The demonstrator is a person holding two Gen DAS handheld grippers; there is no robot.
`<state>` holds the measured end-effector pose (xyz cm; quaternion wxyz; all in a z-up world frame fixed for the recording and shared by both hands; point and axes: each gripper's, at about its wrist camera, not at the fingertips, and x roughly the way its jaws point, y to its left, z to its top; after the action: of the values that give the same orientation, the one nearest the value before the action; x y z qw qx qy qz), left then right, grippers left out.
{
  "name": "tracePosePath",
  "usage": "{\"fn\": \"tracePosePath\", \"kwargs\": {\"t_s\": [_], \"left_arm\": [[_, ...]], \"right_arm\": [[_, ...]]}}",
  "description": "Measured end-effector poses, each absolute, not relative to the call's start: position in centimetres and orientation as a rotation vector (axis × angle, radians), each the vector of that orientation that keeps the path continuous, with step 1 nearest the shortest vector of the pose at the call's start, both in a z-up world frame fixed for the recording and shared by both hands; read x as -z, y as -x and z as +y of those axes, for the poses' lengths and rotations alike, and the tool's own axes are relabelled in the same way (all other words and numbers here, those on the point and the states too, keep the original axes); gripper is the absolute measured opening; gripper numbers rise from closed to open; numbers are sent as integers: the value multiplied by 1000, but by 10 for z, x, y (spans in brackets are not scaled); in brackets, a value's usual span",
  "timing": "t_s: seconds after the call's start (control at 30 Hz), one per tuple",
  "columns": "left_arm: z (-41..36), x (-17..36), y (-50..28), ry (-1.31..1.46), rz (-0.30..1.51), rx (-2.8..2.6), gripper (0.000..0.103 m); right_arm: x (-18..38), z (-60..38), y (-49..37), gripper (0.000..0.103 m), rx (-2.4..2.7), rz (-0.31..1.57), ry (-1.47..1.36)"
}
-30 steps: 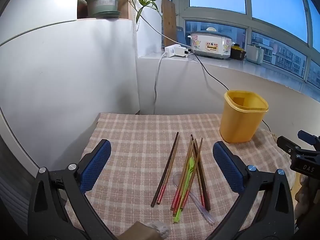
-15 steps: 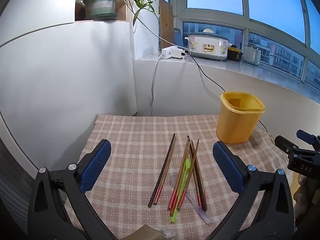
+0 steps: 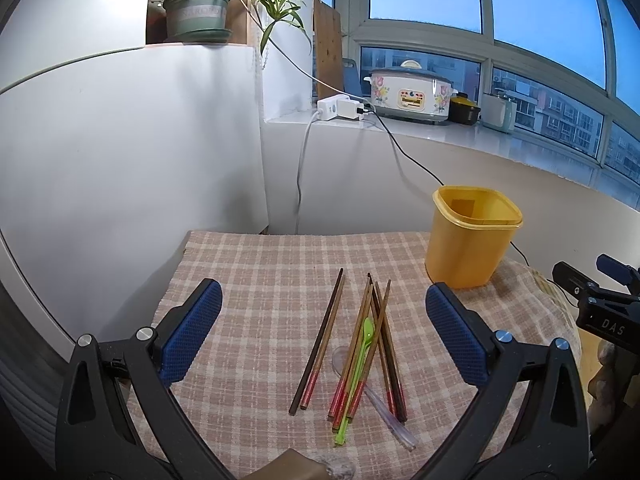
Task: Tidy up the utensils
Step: 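Move both tools toward the chopstick pile on the checkered cloth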
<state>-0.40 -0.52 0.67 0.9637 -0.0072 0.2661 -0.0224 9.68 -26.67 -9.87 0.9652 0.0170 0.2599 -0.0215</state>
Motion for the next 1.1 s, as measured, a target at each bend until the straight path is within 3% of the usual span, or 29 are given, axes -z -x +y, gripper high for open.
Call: {"fn": "tracePosePath", "kwargs": {"t_s": [1.1], "left_arm": [[0, -4, 0, 122, 590, 207, 103]], "right_arm": [[96, -251, -94, 103, -170, 559, -111]]}}
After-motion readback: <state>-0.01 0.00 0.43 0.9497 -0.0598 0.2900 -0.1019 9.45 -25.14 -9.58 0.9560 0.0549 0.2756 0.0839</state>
